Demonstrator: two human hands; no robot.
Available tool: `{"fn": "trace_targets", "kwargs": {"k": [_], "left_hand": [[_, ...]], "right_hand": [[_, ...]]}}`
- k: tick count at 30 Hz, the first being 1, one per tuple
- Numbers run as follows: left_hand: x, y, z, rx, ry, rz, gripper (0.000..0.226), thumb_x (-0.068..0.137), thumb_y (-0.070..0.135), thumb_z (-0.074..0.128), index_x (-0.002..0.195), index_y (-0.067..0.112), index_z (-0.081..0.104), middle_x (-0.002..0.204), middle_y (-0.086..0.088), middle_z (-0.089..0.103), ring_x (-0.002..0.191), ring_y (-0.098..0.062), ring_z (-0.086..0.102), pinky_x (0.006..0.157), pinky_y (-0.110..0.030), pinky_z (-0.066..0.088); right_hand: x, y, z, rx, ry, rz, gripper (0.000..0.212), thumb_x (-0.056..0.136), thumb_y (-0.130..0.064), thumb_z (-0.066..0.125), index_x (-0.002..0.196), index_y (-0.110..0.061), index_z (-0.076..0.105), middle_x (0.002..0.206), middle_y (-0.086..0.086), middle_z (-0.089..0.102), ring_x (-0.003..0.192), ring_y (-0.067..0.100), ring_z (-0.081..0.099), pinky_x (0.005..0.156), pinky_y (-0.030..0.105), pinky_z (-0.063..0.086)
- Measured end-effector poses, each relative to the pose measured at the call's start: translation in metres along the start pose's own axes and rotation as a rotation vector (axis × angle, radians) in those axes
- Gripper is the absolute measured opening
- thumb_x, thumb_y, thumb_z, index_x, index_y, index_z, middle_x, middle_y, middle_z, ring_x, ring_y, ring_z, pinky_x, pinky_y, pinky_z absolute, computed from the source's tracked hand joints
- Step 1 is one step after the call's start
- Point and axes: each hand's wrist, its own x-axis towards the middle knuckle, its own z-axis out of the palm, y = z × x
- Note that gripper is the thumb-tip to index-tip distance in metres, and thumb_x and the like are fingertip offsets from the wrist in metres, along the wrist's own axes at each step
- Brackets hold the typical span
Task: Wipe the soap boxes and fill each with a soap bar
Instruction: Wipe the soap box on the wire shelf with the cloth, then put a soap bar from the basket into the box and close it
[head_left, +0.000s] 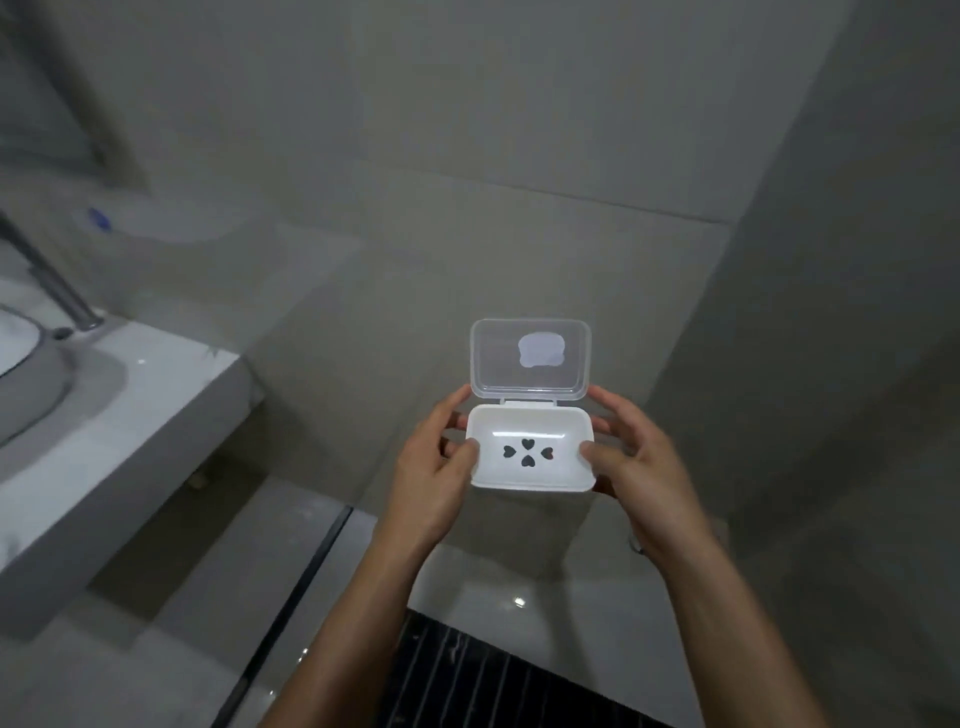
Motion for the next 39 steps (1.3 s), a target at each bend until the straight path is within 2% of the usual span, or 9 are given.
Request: {"fn": "trace_targets", "kwargs": {"k": [3,8,12,15,19,24,28,34,39], "left_hand": [[-0.001,-0.015,-0.061,0.022,0.096,-0.024,0.055,0.090,0.006,0.051,0.137,0.036,0.054,0.100,0.012,0.063,0.084,-0.017,0.061,0.068,-0.014,0.052],[-0.015,-0.038,-0.158,0.021,0.249,-0.064,0.054,0.085,0.017,0.050,0.133,0.044,0.054,0.101,0.015,0.062,0.083,-0.012,0.063,0.073,-0.022,0.056],[-0.033,-0.054,-0.230,0.037,0.348,-0.079,0.057,0.082,0.014,0.049,0.131,0.044,0.055,0.104,0.010,0.065,0.079,-0.008,0.063,0.067,-0.014,0.050],[-0.050,-0.064,-0.276,0.027,0.453,-0.111,0.055,0.084,0.010,0.051,0.127,0.044,0.058,0.091,0.015,0.064,0.066,0.000,0.057,0.061,-0.009,0.045],[-0.075,-0.074,-0.328,0.024,0.610,-0.154,0.056,0.088,0.003,0.052,0.121,0.048,0.056,0.088,0.011,0.063,0.064,-0.002,0.052,0.065,-0.013,0.045],[-0.099,-0.084,-0.387,0.117,0.787,-0.233,0.052,0.085,0.015,0.050,0.135,0.026,0.056,0.096,0.008,0.064,0.068,-0.003,0.054,0.066,-0.014,0.046],[-0.113,-0.093,-0.435,0.164,0.922,-0.265,0.052,0.090,0.003,0.052,0.135,0.029,0.056,0.101,0.005,0.064,0.073,-0.012,0.059,0.072,-0.028,0.052],[-0.122,-0.105,-0.503,0.169,1.104,-0.305,0.048,0.093,0.009,0.052,0.133,0.035,0.052,0.108,0.011,0.063,0.080,-0.006,0.064,0.067,-0.018,0.054],[-0.125,-0.108,-0.562,0.212,1.244,-0.387,0.050,0.094,0.013,0.052,0.141,0.029,0.048,0.112,0.008,0.062,0.085,-0.007,0.066,0.069,-0.020,0.056]], "right_hand": [[0.006,-0.004,0.064,-0.016,-0.112,-0.014,0.063,0.089,0.010,0.057,0.119,-0.045,0.063,0.111,-0.002,0.067,0.081,0.003,0.072,0.061,0.022,0.056],[0.008,-0.008,0.169,-0.040,-0.267,-0.023,0.064,0.089,0.010,0.057,0.115,-0.049,0.062,0.110,-0.005,0.067,0.083,0.002,0.071,0.060,0.020,0.055],[0.003,-0.008,0.248,-0.062,-0.393,-0.024,0.064,0.089,0.010,0.056,0.117,-0.047,0.063,0.110,-0.004,0.068,0.083,0.001,0.071,0.061,0.018,0.054],[-0.003,-0.005,0.302,-0.073,-0.493,-0.023,0.063,0.090,0.009,0.057,0.117,-0.048,0.063,0.109,-0.004,0.068,0.085,0.002,0.071,0.062,0.019,0.054],[-0.012,-0.002,0.369,-0.101,-0.625,-0.018,0.064,0.091,0.007,0.058,0.111,-0.054,0.065,0.107,-0.004,0.069,0.088,0.005,0.071,0.065,0.021,0.055],[-0.018,0.002,0.447,-0.143,-0.802,-0.024,0.061,0.090,0.008,0.058,0.128,-0.039,0.063,0.105,0.003,0.068,0.089,0.015,0.068,0.074,0.030,0.059],[-0.021,0.001,0.514,-0.177,-0.934,-0.052,0.061,0.090,0.006,0.059,0.123,-0.045,0.063,0.089,-0.012,0.071,0.083,0.009,0.067,0.070,0.025,0.056],[-0.023,-0.006,0.623,-0.218,-1.138,-0.063,0.058,0.091,-0.001,0.059,0.129,-0.045,0.062,0.114,0.005,0.066,0.098,0.025,0.068,0.078,0.036,0.060],[-0.028,-0.011,0.708,-0.231,-1.302,-0.080,0.058,0.093,-0.002,0.059,0.132,-0.045,0.057,0.112,-0.003,0.069,0.090,0.012,0.071,0.072,0.031,0.061]]}}
